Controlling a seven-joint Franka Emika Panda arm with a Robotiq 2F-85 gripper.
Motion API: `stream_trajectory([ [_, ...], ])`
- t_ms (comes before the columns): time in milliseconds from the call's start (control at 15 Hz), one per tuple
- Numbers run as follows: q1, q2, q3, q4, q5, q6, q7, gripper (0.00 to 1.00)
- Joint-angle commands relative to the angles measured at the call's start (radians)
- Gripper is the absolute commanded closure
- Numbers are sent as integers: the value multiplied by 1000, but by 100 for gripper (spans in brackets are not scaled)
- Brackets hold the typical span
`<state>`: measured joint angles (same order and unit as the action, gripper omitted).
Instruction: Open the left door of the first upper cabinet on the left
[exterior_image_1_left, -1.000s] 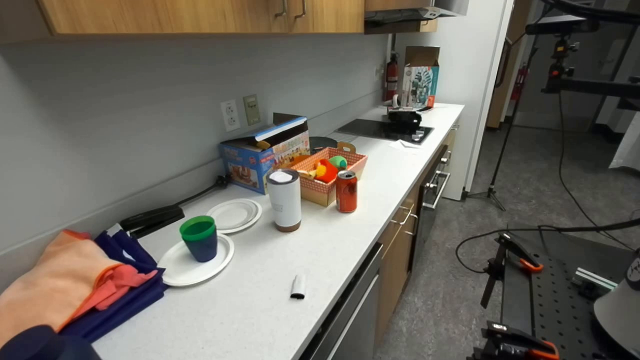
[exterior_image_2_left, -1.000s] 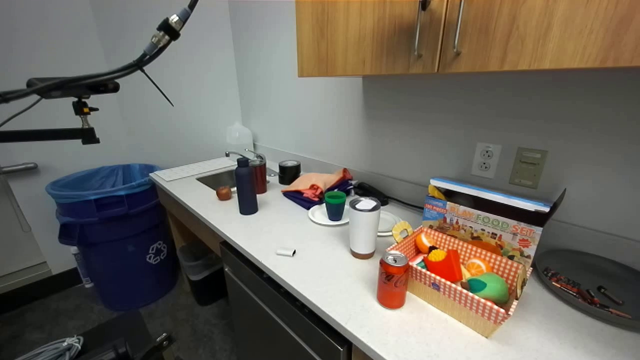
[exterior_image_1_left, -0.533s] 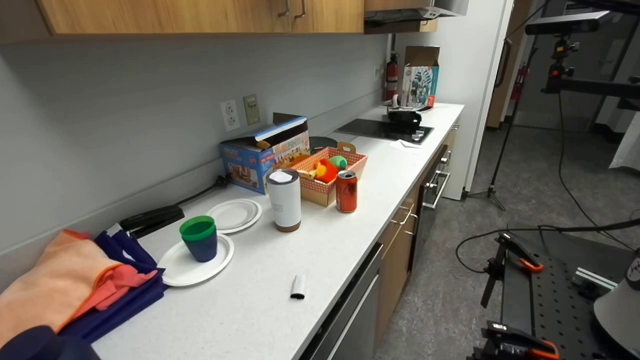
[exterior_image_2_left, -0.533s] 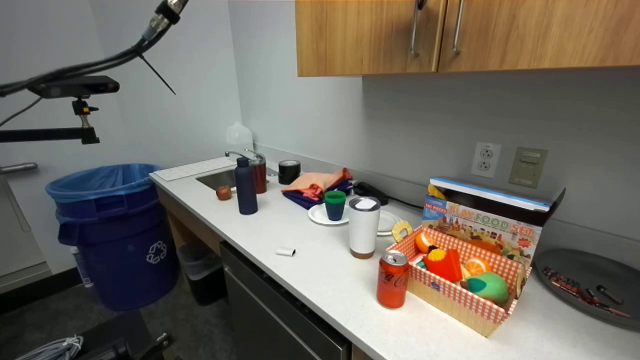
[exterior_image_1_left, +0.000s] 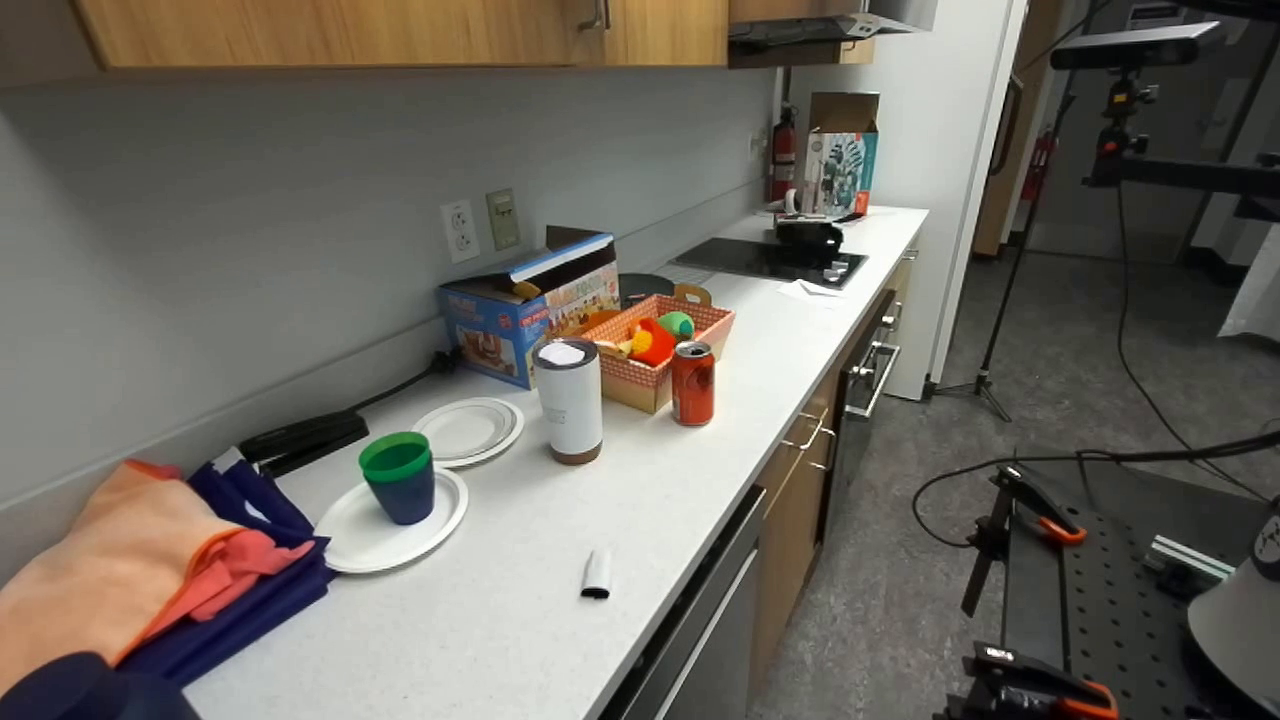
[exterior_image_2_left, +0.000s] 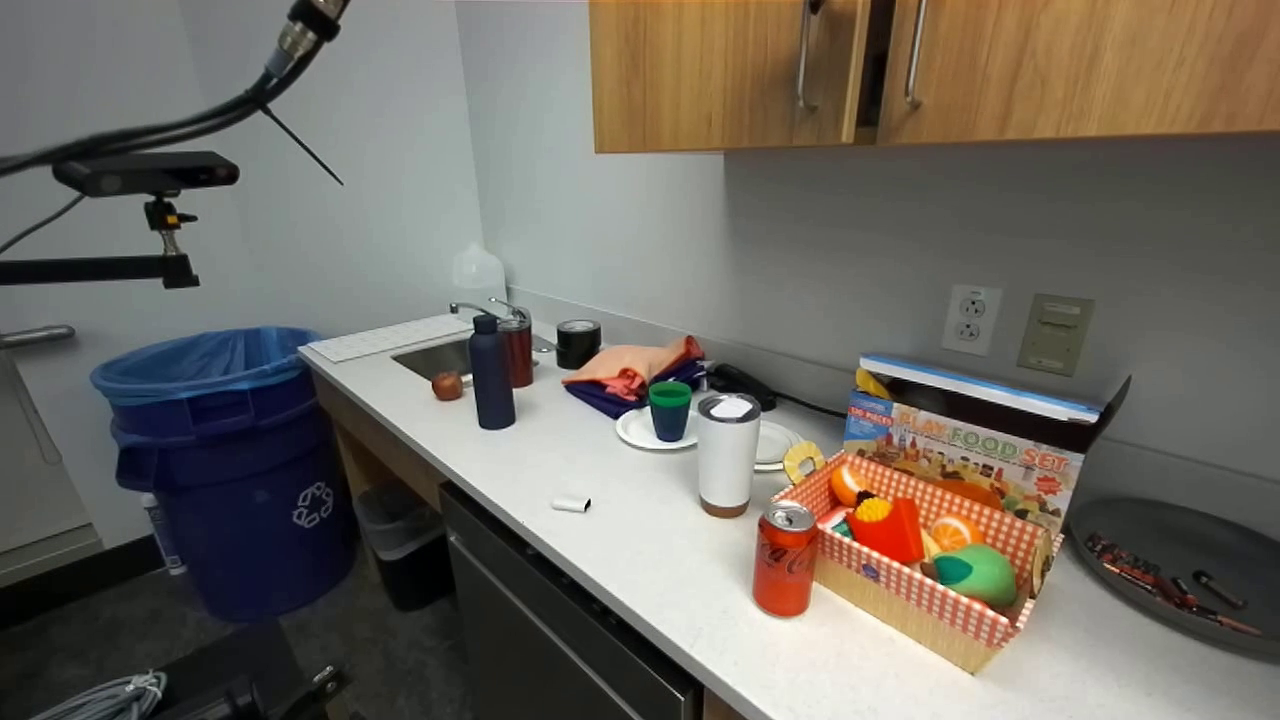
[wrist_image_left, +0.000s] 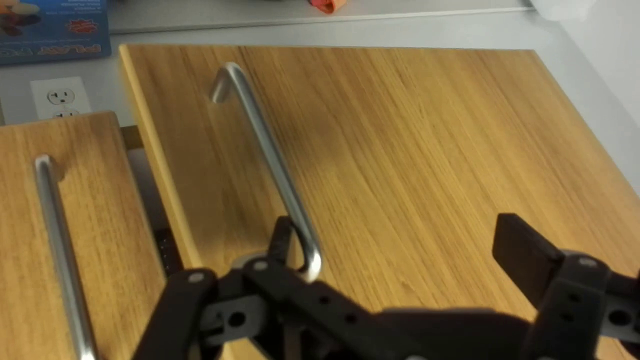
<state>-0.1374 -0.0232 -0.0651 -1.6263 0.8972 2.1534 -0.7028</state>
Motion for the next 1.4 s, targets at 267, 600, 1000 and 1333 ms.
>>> stream_trajectory([
  [267,50,-263,-34,-255,44,-188,-43,0],
  [600,51,-415,-26,-372,-108,-260,-14,0],
  [1000,95,-551,-7,-470,-322,-333,67,0],
  [1333,142,-619,-11,-499,-450,-309,47,0],
])
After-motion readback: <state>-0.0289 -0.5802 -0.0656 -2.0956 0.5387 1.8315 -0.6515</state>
